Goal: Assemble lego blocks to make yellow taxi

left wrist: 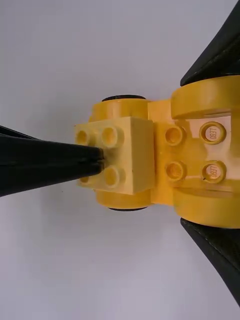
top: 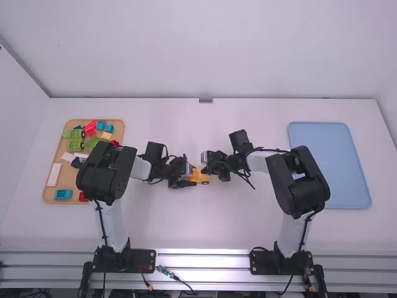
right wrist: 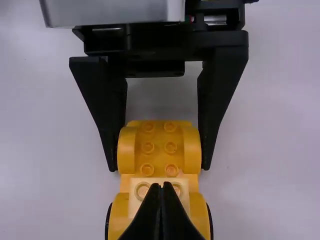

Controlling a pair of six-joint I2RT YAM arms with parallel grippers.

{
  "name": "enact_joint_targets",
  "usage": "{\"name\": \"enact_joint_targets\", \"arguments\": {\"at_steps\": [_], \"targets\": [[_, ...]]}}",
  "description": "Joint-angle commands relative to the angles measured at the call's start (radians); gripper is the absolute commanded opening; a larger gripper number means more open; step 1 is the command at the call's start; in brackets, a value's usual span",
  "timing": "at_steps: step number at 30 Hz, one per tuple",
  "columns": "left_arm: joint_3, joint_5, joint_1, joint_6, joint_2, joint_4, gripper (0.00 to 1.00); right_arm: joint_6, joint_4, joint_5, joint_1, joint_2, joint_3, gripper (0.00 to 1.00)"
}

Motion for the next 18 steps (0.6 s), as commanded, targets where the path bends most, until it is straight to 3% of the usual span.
{"name": "enact_joint_targets", "arguments": {"at_steps": [1, 11, 18], "targets": [[-0.016, -0.032, -0.008, 0.012, 0.011, -0.003, 0.51, 0.008, -0.015, 0.064, 0.015, 0.035, -0.008, 0.0], [-0.014, -0.032, -0.006, -0.003, 0.011, -0.006, 0.51, -0.001, 0.008, 0.135, 0.042, 0.114, -0.007, 0.0], [-0.009, -0.032, -0.006, -0.003, 0.011, -0.008, 0.51, -0.023, 0.011, 0.047, -0.011, 0.145, -0.008, 0.0]]}}
